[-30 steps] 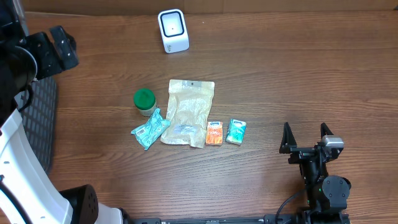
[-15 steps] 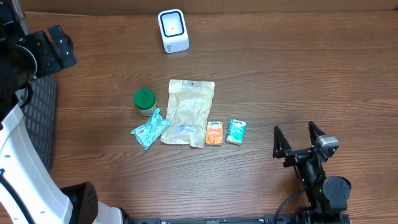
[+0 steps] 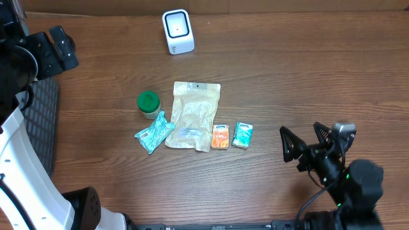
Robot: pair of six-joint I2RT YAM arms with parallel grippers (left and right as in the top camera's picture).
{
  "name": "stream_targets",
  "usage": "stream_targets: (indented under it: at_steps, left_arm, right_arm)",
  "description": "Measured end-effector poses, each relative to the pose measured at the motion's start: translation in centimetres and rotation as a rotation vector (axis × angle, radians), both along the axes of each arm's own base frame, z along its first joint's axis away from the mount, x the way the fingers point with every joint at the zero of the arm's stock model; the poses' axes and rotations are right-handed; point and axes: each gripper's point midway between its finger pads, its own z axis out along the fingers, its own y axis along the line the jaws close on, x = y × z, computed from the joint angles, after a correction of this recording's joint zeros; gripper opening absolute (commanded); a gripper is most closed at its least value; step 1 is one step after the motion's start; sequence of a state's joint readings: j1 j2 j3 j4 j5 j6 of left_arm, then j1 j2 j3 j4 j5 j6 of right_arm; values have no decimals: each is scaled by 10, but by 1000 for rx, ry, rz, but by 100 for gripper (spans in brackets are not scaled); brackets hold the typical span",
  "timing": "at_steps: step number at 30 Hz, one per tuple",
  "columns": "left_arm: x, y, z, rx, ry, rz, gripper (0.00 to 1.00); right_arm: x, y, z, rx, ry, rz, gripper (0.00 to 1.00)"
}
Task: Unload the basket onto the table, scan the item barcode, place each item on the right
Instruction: 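Reach the right gripper toward the teal Kleenex pack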
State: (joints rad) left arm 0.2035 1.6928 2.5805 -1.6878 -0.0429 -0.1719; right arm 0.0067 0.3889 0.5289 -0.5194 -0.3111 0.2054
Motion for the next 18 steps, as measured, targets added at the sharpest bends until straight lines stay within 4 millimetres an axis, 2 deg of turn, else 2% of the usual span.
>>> stream_targets:
  at_steps: [7, 11, 13, 17, 18]
  left_arm:
    - [0, 0, 0, 0, 0, 0, 99]
    - [0, 0, 0, 0, 0, 0, 99]
    - [0, 0, 0, 0, 0, 0, 100]
    - [0, 0, 0, 0, 0, 0, 100]
    - [0, 0, 0, 0, 0, 0, 99]
  right_arm:
    - [21, 14, 6, 35, 170, 76, 100]
    - [26, 29, -10, 81, 253, 163, 99]
    - [27, 35, -17, 104, 292, 203, 93]
    - [29, 43, -43, 150, 420, 239, 91]
    - [31, 44, -51, 163, 458, 238, 84]
